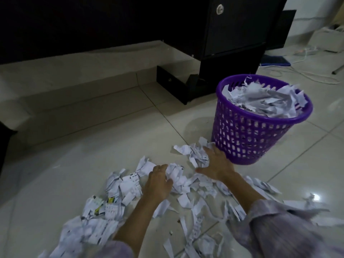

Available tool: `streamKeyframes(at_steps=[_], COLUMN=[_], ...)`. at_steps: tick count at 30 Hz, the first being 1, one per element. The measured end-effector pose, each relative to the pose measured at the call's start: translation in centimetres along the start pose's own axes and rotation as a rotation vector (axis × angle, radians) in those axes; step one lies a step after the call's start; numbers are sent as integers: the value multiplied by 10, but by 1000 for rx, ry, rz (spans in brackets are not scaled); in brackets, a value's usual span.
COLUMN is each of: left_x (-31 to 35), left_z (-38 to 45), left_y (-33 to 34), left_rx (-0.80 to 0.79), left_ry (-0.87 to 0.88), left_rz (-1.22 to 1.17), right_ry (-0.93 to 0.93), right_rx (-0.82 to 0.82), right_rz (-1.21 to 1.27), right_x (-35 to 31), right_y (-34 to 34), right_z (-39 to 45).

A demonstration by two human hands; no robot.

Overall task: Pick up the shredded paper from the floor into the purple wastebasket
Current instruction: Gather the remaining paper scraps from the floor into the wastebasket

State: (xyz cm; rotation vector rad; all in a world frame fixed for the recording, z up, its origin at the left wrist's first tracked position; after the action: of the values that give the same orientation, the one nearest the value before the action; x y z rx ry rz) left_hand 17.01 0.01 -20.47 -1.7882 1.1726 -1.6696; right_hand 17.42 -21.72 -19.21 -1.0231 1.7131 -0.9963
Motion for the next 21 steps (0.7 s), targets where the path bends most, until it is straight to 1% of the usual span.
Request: streamKeyframes(at_steps=[5,7,10,15,19,21], left_x=[-11,-13,-11,-5,-1,-3], left_z=[10,11,11,2,-17,-25], left_y=[19,20,21,22,23,22], left_rx=[-37,-38,-49,-68,-112,-131], left_ry=[-29,-30,-23,-52,-81,-94], left_rz=[-5,8,-68,-191,-353,-387], right_ry=[14,-34,-92,-178,-182,-184], right_rx=[-156,-207,-245,-204,-163,-108], right_rz=[-15,-21,68,23,34,-2], right_x=[3,-1,-13,-29,-36,-41], right_y=[22,27,32,51,64,66], right_z=[20,15,-1,-26,-47,-61])
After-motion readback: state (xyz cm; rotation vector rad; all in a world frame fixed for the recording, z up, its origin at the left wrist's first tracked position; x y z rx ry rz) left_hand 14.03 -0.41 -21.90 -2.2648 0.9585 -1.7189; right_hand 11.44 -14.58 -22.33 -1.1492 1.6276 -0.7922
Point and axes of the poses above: each hand's wrist, its own z-axis towards the middle knuckle, its own y-axis out of the palm, x = y × z, the point moved 1 cm from there along z, towards the middle knuckle, and after that the axes turned 1 degree about -y, right-handed, at the moved point
